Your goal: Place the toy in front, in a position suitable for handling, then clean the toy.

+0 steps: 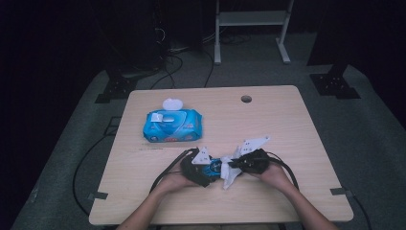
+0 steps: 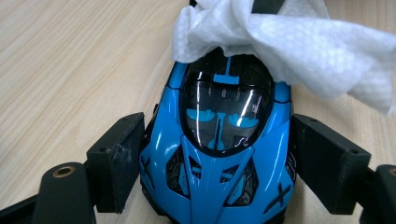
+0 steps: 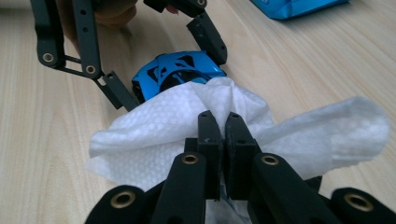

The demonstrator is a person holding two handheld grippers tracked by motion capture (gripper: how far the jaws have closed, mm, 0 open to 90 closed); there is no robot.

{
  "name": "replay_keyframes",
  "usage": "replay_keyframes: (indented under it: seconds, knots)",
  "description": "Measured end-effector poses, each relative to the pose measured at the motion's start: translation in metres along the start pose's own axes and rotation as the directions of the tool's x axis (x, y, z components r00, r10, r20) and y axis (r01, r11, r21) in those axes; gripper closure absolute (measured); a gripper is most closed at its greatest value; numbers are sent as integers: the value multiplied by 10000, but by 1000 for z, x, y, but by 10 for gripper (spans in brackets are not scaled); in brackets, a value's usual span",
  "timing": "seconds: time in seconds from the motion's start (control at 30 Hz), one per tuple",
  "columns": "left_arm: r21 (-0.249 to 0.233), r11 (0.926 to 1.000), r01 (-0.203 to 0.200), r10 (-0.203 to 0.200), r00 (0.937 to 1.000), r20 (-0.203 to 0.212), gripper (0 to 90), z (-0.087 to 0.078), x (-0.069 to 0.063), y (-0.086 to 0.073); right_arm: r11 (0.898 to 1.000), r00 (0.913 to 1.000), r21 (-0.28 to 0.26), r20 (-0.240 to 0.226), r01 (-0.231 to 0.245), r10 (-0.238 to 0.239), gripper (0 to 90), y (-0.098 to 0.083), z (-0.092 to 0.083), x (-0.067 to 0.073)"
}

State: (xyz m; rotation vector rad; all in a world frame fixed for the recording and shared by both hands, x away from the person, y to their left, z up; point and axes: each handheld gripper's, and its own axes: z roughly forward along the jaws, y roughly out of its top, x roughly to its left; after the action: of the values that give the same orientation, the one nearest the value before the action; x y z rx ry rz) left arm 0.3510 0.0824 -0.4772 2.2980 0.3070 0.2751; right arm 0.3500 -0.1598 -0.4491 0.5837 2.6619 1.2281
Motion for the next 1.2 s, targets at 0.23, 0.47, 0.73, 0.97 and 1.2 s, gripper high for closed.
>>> replay_keyframes:
  seconds: [0.23, 0.47, 0.73, 0.97, 1.2]
  knots:
    - [-143, 9984, 546, -543, 9983, 188, 190, -5, 3, -5, 9997, 9999, 211, 71, 128, -129, 791, 0, -2, 1]
    - [-217, 9944, 1034, -1022, 9936, 485, 194, -5, 8, -11, 9971, 9973, 498, 448, 568, -591, 760, -4, -7, 5]
    - [-232, 9964, 821, -814, 9962, 305, 200, -5, 6, -9, 9994, 9987, 32, 374, 345, -346, 773, -10, -8, 3]
    - [-201, 9991, 363, -363, 9993, 31, 199, -1, 2, -8, 9980, 9985, 314, 14, -551, 551, 803, -6, -8, -5]
    - [-132, 9989, 443, -443, 9990, 13, 213, -1, 2, -7, 9972, 9975, 735, 698, -132, 80, 853, 3, -4, 9]
